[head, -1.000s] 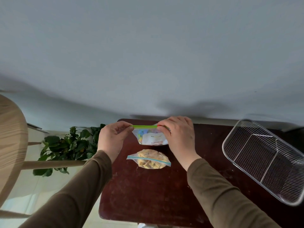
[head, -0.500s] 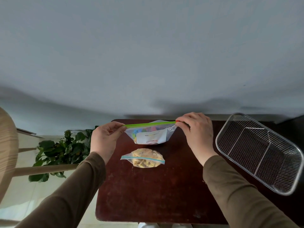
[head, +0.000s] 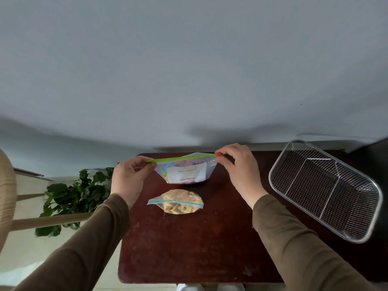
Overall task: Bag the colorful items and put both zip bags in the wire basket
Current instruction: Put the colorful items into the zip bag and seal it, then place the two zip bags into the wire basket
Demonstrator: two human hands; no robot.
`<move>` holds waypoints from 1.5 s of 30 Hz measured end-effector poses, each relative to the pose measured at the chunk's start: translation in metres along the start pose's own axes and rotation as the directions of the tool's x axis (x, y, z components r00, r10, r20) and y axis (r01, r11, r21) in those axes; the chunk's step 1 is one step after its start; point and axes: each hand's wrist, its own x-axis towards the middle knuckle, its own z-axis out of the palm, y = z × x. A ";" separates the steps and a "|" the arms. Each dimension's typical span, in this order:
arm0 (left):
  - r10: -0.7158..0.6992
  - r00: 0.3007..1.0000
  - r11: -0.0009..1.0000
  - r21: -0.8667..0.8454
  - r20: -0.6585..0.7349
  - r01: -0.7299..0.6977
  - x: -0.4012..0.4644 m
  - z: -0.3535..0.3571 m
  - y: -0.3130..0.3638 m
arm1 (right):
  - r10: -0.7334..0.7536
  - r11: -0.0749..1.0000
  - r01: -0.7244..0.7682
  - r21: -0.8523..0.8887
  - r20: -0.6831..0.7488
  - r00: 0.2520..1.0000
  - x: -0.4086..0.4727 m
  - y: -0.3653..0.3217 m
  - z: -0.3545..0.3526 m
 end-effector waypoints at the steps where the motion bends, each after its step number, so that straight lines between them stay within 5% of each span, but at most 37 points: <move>1: 0.002 1.000 1.000 0.002 -0.009 -0.002 0.001 0.001 0.002 | 0.003 1.000 -0.003 0.008 -0.015 1.000 0.000 0.000 -0.001; 9: 0.155 0.988 0.987 -0.050 0.019 -0.154 -0.001 0.033 0.072 | -0.009 0.999 0.017 0.050 -0.142 0.990 -0.010 0.012 -0.070; 23: 0.343 0.874 0.939 -0.093 0.344 -0.332 -0.033 0.221 0.196 | 0.143 0.973 -0.197 -0.121 -0.356 0.923 -0.084 0.123 -0.250; 35: 0.324 0.813 0.922 0.031 0.484 -0.386 -0.030 0.345 0.204 | 0.338 0.899 -0.407 -0.161 -0.334 0.880 -0.112 0.209 -0.271; 45: 0.267 0.819 0.941 0.048 0.507 -0.336 -0.024 0.331 0.192 | 0.352 0.909 -0.399 -0.118 -0.293 0.889 -0.103 0.201 -0.254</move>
